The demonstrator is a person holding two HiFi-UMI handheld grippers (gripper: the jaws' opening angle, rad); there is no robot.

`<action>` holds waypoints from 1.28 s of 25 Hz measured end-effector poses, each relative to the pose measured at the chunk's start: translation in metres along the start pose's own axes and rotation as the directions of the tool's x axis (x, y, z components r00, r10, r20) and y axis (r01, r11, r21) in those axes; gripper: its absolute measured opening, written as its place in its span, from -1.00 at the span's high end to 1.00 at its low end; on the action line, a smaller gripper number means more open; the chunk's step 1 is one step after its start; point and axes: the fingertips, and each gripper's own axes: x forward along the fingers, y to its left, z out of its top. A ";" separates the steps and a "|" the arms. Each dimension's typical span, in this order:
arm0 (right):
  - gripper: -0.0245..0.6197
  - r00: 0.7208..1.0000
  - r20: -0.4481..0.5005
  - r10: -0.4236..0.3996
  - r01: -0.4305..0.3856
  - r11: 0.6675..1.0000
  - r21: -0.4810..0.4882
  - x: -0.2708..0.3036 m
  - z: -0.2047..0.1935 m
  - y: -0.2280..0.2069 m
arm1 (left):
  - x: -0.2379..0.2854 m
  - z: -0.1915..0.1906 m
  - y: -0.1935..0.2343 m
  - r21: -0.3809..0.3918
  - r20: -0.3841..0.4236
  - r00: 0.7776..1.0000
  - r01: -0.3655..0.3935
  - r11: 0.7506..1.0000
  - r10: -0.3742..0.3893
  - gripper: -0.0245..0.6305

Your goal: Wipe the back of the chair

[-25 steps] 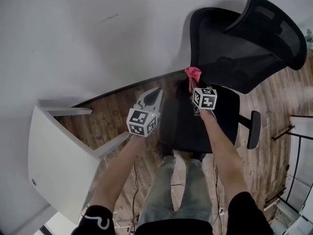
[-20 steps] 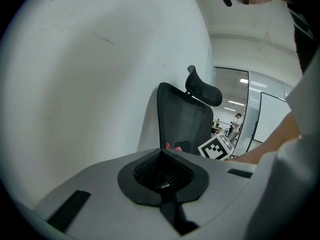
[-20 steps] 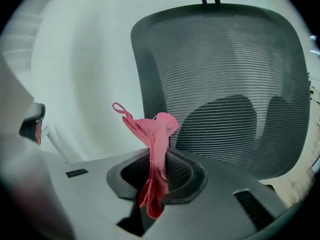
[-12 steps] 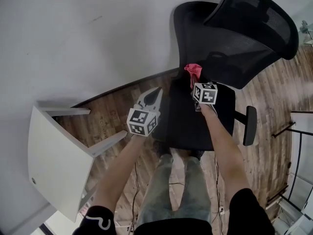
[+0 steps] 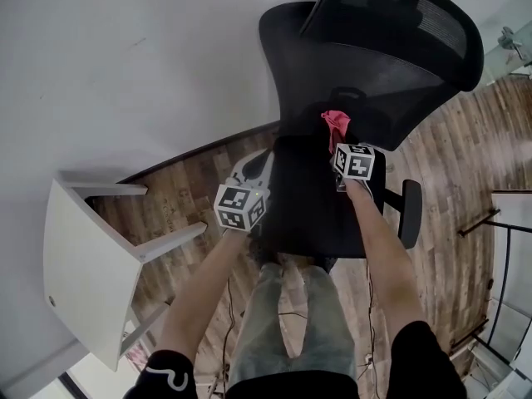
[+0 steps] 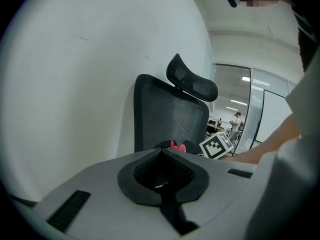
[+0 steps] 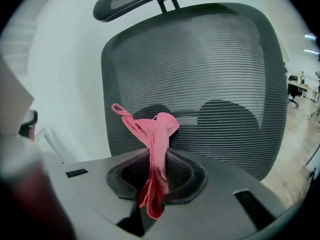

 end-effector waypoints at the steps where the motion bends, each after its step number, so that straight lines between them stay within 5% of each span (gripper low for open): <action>1: 0.70 1.000 0.000 -0.003 0.003 1.000 0.001 -0.004 -0.001 -0.009 | 0.003 -0.001 -0.006 -0.003 -0.001 1.000 -0.001 1.000 0.001 0.86; 18: 0.70 0.992 0.002 -0.123 0.123 0.989 0.079 -0.064 -0.016 -0.166 | 0.058 -0.019 -0.114 0.002 -0.019 0.999 0.034 0.999 -0.034 0.86; 32: 0.69 0.978 0.004 -0.210 0.206 0.965 0.160 -0.109 -0.024 -0.219 | 0.059 -0.021 -0.154 0.017 -0.017 0.999 0.040 0.999 -0.040 0.86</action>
